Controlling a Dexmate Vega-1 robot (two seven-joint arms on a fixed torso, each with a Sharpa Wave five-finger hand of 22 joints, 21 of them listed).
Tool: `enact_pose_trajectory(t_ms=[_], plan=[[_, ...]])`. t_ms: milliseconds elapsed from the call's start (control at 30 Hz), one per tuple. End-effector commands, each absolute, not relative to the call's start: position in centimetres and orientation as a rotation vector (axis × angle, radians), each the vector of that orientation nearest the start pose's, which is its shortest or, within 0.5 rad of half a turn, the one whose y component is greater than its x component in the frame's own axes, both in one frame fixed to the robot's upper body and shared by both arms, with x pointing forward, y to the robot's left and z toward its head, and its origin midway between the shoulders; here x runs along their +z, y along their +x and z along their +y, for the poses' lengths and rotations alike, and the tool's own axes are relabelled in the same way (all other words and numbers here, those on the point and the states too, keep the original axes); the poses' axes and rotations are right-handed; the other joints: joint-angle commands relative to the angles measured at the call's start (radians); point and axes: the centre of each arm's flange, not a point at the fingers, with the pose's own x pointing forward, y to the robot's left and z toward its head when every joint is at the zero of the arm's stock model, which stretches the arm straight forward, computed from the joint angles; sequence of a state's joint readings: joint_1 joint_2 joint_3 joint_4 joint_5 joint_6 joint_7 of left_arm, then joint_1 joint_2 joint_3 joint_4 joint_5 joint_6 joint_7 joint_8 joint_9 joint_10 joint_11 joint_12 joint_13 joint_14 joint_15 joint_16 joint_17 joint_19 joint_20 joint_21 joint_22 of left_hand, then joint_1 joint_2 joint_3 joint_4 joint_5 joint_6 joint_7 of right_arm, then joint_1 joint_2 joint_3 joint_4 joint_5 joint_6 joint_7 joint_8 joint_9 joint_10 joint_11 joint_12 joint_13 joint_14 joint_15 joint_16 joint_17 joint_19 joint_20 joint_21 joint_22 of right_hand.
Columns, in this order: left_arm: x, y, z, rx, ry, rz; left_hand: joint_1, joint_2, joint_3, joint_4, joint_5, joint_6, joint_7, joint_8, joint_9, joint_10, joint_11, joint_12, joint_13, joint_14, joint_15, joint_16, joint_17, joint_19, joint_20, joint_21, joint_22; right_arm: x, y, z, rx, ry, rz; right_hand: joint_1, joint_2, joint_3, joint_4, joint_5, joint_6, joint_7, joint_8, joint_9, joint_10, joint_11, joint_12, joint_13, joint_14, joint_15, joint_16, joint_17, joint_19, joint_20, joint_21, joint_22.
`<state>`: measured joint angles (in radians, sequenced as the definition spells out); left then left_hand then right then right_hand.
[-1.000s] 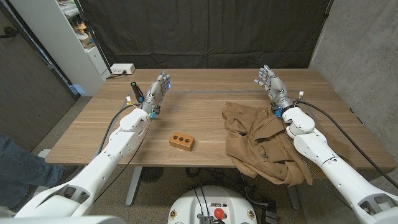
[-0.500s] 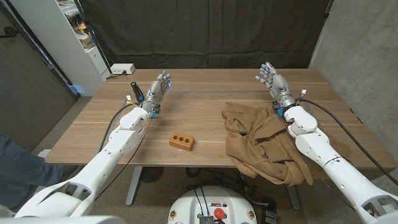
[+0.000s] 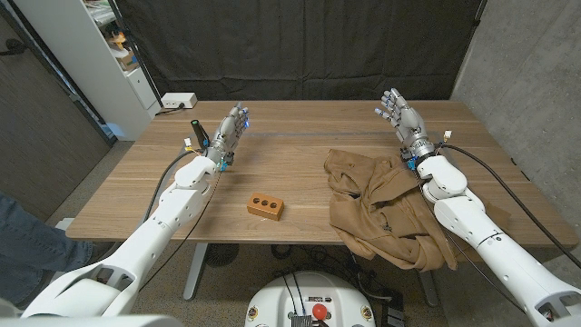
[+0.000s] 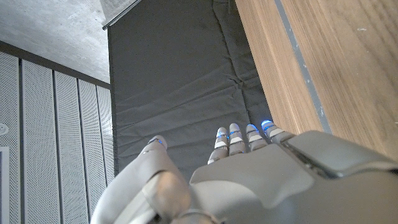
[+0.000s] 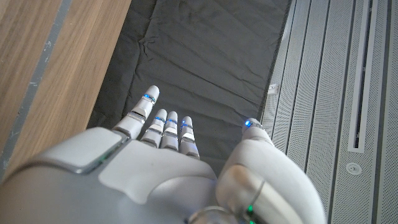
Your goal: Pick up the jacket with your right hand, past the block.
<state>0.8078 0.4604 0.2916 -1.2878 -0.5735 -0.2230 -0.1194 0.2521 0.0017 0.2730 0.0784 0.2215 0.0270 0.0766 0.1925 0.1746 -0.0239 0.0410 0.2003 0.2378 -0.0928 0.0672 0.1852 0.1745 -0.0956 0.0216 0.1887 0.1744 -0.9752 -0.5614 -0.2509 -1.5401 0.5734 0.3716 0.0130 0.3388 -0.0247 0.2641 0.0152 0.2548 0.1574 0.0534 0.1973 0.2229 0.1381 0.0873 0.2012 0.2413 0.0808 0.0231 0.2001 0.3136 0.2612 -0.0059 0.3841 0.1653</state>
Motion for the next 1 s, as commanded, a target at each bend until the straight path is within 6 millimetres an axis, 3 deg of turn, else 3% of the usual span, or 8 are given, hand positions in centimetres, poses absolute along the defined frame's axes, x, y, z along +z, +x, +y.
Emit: enact_pose_trajectory(t_ms=[33,567,1000], plan=[[-0.1,65.6,29.2,-0.250,-0.001,-0.608,0.012,0.001,0.003,-0.007,-0.002,0.007,0.003,0.001,0.003,0.006,0.002,0.010,0.001,-0.007,-0.005,0.001,0.005,-0.009,-0.001,0.004,0.003,1.0,56.7,-30.4,0.201,-0.048,-0.849,0.007,0.007,0.002,-0.007,0.004,0.006,0.001,0.001,0.000,0.009,0.001,0.004,0.001,0.007,-0.001,0.006,0.000,0.008,-0.001,-0.007,0.002],[0.3,65.7,28.9,-0.272,0.012,-0.610,0.014,0.004,0.003,-0.011,-0.005,0.008,0.003,-0.001,0.003,0.006,0.000,0.009,-0.006,-0.006,-0.007,0.002,0.006,-0.010,0.000,0.004,0.003,0.8,54.9,-30.6,0.203,-0.088,-0.875,0.006,0.007,0.000,-0.008,0.003,0.007,0.000,0.000,-0.005,0.013,0.003,0.003,-0.005,0.008,-0.001,0.006,-0.006,0.011,-0.001,-0.014,0.002],[0.5,66.0,28.5,-0.276,0.010,-0.612,0.016,0.006,0.003,-0.014,-0.008,0.011,0.002,-0.001,0.003,0.006,0.002,0.009,-0.010,-0.011,-0.008,0.000,0.006,-0.016,0.000,0.003,0.003,0.9,54.7,-31.5,0.203,-0.095,-0.874,0.005,0.008,-0.001,-0.008,0.003,0.011,-0.001,0.001,-0.009,0.017,0.002,0.004,-0.009,0.010,-0.001,0.006,-0.010,0.013,0.000,-0.020,0.002]])
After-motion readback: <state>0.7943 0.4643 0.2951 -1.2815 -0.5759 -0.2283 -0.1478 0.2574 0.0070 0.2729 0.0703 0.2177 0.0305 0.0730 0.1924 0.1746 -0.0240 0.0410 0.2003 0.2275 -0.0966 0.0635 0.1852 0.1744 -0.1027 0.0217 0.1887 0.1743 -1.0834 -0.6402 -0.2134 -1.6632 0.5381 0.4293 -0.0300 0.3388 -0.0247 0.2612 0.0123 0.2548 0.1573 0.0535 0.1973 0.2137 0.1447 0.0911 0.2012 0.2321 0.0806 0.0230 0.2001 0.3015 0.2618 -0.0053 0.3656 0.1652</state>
